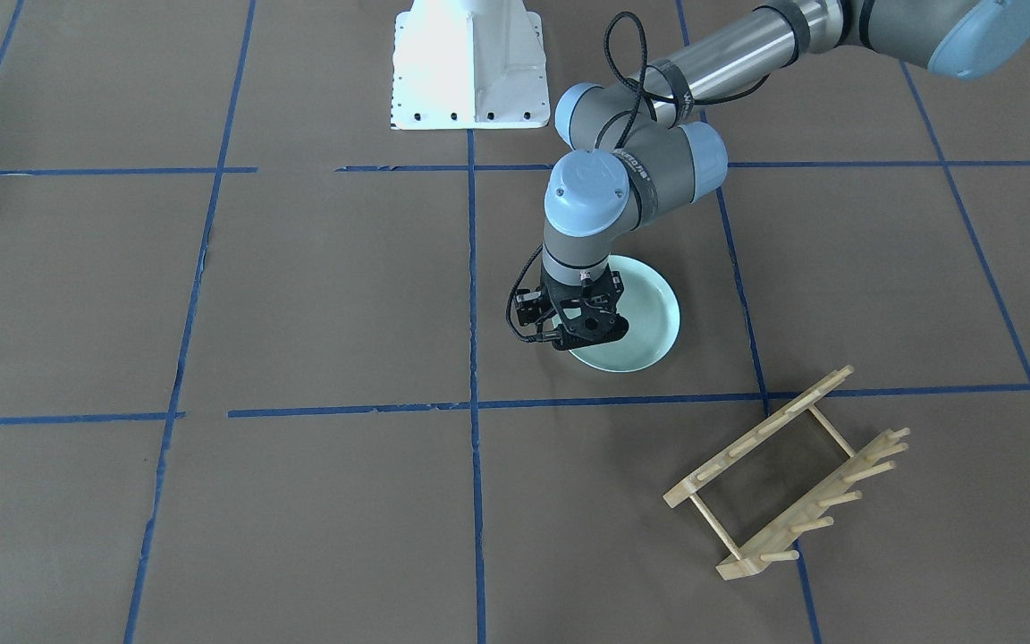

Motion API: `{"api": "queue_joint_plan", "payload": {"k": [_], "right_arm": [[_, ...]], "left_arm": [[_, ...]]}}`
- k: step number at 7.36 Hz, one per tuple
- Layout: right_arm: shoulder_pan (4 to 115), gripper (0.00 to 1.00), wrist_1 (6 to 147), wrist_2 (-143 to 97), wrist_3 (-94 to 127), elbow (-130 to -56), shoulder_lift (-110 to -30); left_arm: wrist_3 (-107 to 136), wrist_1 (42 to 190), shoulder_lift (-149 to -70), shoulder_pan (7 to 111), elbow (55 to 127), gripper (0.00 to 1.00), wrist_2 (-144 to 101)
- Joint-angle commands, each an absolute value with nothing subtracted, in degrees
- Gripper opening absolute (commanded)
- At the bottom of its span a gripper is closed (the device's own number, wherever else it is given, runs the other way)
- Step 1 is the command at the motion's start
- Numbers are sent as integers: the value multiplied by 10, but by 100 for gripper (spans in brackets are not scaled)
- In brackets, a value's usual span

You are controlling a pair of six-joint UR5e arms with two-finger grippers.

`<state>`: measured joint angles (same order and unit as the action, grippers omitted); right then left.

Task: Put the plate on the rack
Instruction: 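Close the left gripper on the plate's rim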

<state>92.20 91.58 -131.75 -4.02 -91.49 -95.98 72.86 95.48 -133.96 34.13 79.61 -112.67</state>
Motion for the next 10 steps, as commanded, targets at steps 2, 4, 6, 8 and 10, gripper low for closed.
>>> {"api": "queue_joint_plan", "payload": {"k": [2,4,6,8,10], "right_arm": [[922,100,916,-1317,-40,-914,-960],[922,100,916,-1317,-40,-915,-960],[922,100,916,-1317,-40,-915,-960],[922,100,916,-1317,-40,-915,-960],[922,100,917,-1317,-40,-915,-960]], "left_arm": [[729,955,-1340,341,797,50,-1127],[729,955,-1341,341,798,28,-1128],[729,959,-1341,340,798,23,-1128],[729,964,-1339,339,797,23,-1128],[729,963,-1339,338,797,23,-1128]]}}
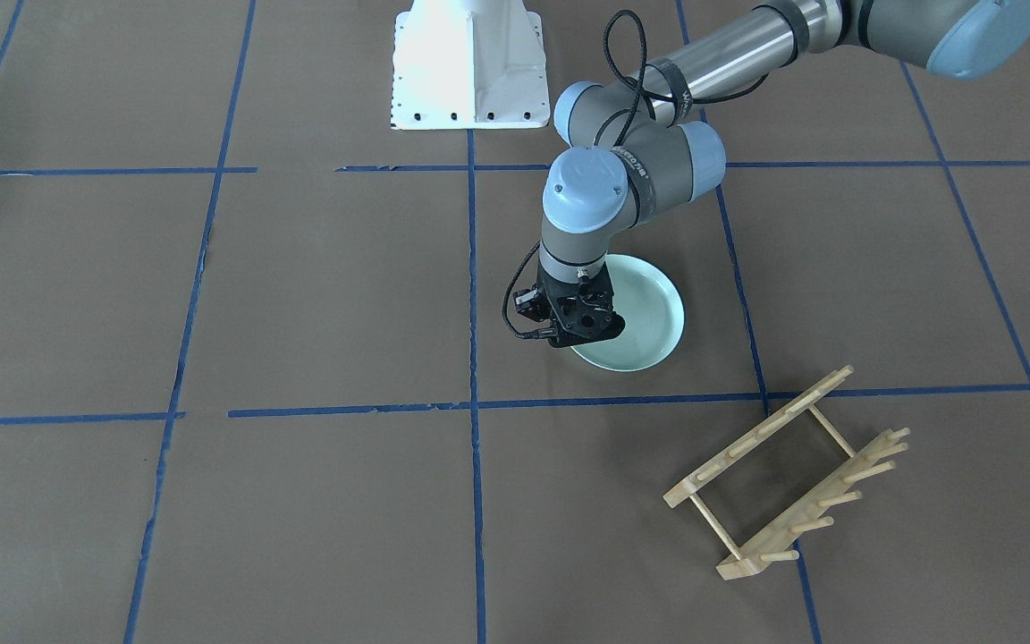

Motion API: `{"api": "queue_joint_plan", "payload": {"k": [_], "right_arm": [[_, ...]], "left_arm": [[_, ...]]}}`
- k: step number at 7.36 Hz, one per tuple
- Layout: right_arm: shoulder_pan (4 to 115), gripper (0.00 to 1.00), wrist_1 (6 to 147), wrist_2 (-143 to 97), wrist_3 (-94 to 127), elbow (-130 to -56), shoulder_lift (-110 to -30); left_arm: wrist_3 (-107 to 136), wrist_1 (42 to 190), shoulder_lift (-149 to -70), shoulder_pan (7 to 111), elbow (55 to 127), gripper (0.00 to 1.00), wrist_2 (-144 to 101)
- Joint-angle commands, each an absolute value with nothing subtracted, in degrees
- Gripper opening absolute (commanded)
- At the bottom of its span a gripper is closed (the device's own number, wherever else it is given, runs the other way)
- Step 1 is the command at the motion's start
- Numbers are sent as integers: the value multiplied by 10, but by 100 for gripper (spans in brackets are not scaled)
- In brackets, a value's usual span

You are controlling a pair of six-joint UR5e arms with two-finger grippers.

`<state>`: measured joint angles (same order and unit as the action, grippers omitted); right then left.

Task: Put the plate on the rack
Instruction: 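Close the left gripper on the plate's rim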

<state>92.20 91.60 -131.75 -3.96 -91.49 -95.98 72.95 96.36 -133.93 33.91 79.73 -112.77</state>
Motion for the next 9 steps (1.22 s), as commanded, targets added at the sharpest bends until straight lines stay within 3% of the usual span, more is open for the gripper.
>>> {"api": "queue_joint_plan", "payload": {"k": [1,2,5,9], "right_arm": [[922,100,916,-1317,-40,-915,-960],[922,100,916,-1317,-40,-915,-960],[922,100,916,-1317,-40,-915,-960],[922,100,916,-1317,-40,-915,-960]], "left_arm": [[729,962,-1339,338,798,15,-1128],[729,962,-1339,338,800,0,-1128],[729,921,-1337,338,841,0,-1129],[723,712,-1338,351,983,0,-1124]]}}
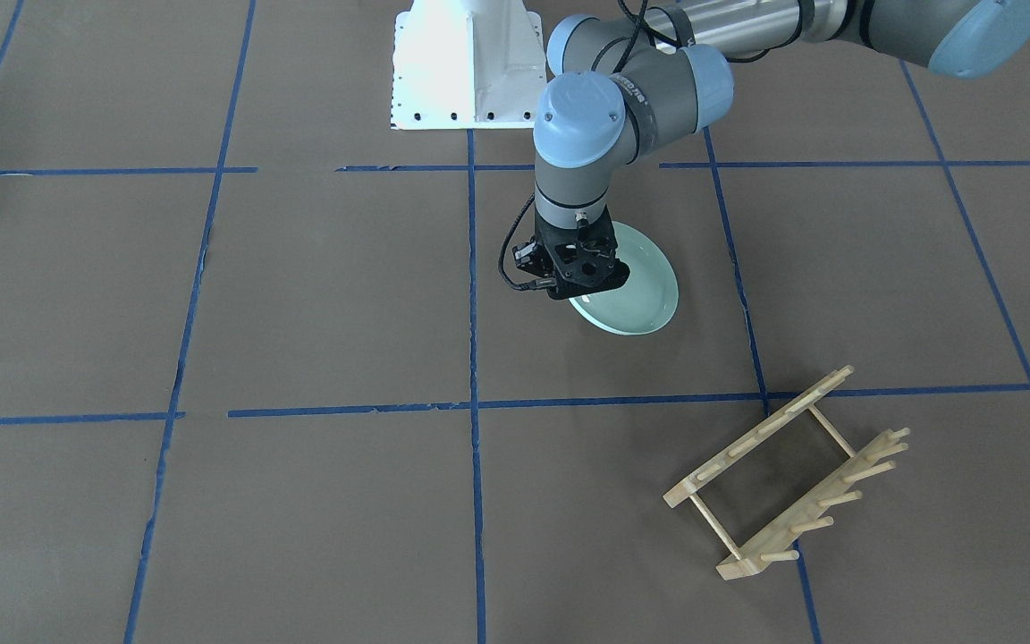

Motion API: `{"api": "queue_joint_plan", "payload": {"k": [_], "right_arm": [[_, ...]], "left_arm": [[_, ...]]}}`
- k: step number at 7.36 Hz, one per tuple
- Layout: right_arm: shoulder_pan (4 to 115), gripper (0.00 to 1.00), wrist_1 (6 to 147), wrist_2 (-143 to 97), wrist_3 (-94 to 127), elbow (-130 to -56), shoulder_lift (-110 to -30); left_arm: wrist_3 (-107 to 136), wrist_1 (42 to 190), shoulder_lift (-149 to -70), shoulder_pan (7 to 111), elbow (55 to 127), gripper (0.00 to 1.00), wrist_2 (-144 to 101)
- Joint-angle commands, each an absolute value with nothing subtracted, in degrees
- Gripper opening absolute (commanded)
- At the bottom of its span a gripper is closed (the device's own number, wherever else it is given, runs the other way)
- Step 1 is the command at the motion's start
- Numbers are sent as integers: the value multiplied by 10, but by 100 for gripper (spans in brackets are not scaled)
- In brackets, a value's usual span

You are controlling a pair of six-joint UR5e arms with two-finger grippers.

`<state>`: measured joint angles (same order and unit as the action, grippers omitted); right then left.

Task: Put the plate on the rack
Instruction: 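Close the left gripper on the plate's rim, then lift the plate with the left gripper and tilt it upright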

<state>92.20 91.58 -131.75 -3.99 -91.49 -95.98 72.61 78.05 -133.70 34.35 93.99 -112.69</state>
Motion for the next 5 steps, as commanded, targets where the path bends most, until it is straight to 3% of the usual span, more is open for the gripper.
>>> {"api": "queue_joint_plan", "payload": {"k": [1,5], "right_arm": [[922,100,916,-1317,-40,-915,-960],[922,100,916,-1317,-40,-915,-960]], "left_arm": [[720,681,-1338,369,1009,0,-1123],[721,661,-1324,493,1127,0,-1128]]}}
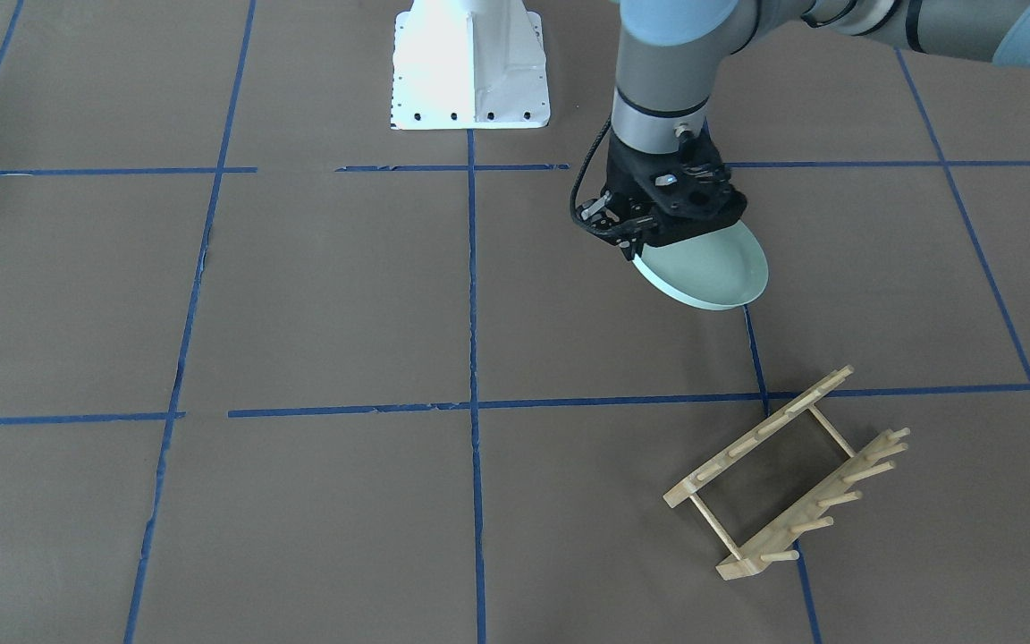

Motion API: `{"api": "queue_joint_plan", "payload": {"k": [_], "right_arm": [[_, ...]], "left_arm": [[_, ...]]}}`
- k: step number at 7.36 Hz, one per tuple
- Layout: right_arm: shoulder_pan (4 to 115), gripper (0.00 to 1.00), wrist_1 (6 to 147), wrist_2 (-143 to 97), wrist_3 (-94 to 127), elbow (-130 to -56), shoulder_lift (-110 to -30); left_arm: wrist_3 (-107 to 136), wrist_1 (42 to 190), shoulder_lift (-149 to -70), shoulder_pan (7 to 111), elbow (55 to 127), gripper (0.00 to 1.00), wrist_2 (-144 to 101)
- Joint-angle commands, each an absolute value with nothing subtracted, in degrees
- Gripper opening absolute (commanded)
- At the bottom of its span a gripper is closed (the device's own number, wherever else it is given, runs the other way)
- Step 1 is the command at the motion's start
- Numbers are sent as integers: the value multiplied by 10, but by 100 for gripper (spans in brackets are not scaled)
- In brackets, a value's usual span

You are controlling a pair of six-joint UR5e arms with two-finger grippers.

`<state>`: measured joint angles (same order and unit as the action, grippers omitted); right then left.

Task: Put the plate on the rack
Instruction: 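Lift the plate with the left gripper and tilt it upright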

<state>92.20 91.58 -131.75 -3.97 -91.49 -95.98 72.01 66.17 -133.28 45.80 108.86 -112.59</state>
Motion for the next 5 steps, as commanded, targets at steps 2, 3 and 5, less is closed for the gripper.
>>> {"api": "queue_joint_plan", "payload": {"k": [2,3,5], "right_arm": [[922,100,917,-1317,-40,-914,-960],[922,100,916,-1317,-40,-915,-960],[922,100,916,-1317,-40,-914,-960]], "left_arm": [[728,680,-1269,498,1224,0,-1124],[729,699,-1261,502,1237,0,-1107],[778,750,-1229,505,1282,0,-1078]]}}
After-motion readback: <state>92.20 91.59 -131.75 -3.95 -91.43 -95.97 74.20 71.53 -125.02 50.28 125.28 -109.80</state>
